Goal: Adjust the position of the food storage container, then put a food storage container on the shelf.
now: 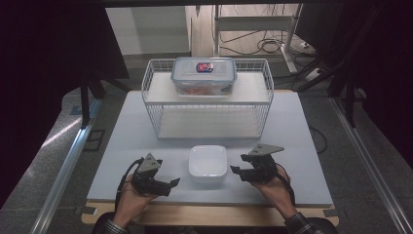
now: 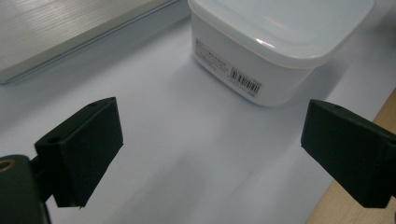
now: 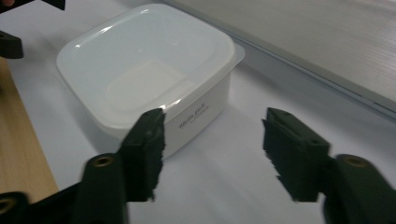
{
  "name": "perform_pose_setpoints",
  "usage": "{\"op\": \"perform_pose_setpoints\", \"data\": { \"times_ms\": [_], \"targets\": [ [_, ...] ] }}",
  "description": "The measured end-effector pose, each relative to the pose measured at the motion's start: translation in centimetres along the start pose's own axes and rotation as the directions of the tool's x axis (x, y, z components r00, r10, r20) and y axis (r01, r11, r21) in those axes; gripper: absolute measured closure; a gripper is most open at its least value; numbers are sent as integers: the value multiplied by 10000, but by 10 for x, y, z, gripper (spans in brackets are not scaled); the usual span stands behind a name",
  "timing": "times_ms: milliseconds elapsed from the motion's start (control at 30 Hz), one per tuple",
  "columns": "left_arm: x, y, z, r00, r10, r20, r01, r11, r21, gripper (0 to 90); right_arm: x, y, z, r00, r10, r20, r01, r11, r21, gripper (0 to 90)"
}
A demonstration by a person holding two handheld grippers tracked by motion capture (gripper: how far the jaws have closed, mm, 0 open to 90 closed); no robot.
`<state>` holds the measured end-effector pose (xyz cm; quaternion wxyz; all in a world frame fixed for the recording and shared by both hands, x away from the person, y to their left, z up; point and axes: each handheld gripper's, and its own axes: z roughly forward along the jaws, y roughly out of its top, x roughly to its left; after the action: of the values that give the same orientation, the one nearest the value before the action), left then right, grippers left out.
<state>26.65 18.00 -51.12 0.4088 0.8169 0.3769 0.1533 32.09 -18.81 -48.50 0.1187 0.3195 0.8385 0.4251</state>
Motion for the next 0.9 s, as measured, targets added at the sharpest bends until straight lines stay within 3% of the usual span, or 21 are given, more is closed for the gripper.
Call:
{"op": "perform_pose_setpoints", "data": {
  "times_ms": [267, 900],
  "targets": [
    [0, -2, 1, 9997, 126, -198, -125, 9999, 36, 60, -4, -7, -3, 9994, -64, -332, 65, 10000, 33, 140],
    [1, 1, 0, 9998, -217, -8, 217, 9998, 44, 69, -5, -8, 2, 9997, 82, -238, -77, 9998, 188, 51]
  ]
}}
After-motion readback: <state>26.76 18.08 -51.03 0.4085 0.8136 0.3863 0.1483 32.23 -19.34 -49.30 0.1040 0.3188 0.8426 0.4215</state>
